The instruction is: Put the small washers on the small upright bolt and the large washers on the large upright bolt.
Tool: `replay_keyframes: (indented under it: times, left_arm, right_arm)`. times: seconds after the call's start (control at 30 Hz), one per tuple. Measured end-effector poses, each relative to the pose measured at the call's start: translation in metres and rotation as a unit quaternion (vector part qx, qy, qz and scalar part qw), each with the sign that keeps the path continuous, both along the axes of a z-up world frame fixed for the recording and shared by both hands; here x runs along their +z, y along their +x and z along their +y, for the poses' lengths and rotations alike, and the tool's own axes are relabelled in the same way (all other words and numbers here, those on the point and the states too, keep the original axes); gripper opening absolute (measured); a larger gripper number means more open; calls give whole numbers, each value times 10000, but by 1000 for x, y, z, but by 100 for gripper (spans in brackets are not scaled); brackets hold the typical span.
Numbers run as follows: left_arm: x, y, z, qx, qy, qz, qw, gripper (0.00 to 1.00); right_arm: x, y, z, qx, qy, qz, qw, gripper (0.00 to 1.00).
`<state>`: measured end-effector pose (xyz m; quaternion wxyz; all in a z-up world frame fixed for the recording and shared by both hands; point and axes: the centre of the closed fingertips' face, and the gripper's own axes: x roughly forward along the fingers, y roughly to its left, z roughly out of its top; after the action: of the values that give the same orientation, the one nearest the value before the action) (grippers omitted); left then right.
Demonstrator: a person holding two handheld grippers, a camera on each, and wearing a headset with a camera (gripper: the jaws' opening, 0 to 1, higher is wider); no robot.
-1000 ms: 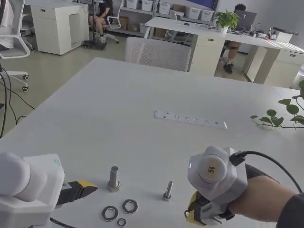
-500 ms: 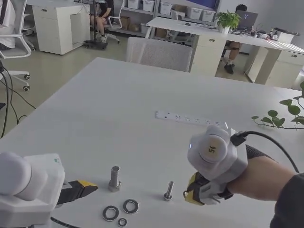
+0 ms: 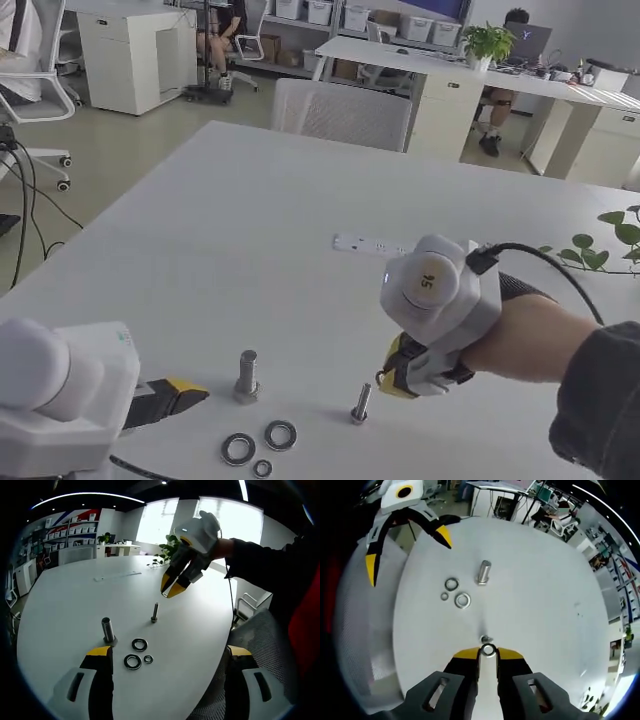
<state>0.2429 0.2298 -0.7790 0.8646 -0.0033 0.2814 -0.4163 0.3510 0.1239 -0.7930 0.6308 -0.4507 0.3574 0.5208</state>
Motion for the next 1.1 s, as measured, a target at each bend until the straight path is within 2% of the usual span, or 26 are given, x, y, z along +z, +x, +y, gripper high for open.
replay_keyframes:
  times: [0.37, 1.1]
  left_arm:
    - [0, 1, 3, 48, 7, 5, 10000, 93]
    - [-3, 2, 8, 103, 4, 46, 9999, 93]
  right_arm:
    - [-10, 3, 9, 144, -128, 107, 9998, 13]
    - [-26, 7, 9, 218, -343, 255, 9988, 13]
